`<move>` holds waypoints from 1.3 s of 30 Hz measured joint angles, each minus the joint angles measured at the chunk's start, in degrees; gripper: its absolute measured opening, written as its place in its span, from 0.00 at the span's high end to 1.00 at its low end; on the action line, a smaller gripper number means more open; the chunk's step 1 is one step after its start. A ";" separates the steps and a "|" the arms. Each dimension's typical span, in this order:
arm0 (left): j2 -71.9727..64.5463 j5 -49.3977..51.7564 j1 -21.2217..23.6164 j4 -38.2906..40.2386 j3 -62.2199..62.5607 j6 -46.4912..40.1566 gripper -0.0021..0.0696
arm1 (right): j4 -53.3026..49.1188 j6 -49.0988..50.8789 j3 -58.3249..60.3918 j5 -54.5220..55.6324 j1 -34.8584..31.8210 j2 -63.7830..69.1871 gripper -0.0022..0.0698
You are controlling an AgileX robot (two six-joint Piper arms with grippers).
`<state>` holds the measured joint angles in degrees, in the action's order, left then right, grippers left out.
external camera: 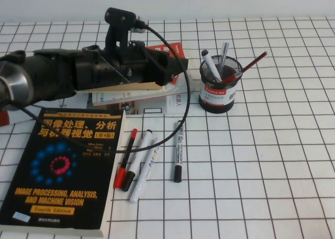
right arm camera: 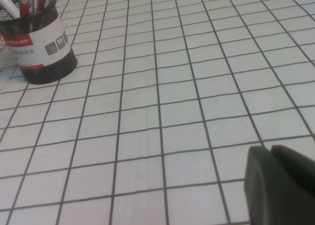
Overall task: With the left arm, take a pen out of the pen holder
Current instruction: 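Take a marker out of the pen holder and lay it on the table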
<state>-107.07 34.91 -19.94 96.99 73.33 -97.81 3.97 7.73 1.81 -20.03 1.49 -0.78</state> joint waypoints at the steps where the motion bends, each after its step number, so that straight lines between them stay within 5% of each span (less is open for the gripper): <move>1: -1.02 0.14 -0.29 0.00 0.99 0.71 0.39 | 0.00 0.00 0.00 0.00 0.00 0.00 0.99; 12: -9.09 -7.60 -6.01 0.24 10.94 0.69 0.35 | 0.00 0.00 0.00 0.00 0.00 0.00 0.99; 32: -17.10 -8.02 -6.29 0.55 20.15 0.95 0.35 | 0.00 0.00 0.00 0.00 0.00 0.00 0.99; 35: -17.33 -7.93 -6.29 0.55 20.98 0.95 0.38 | 0.00 0.00 0.00 0.00 0.00 0.00 0.99; 39: -17.46 -7.76 -6.29 0.63 21.26 0.95 0.55 | 0.00 0.00 0.00 0.00 0.00 0.00 0.99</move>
<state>-124.53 27.15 -26.24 97.62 94.58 -96.86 3.97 7.73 1.81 -20.03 1.49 -0.78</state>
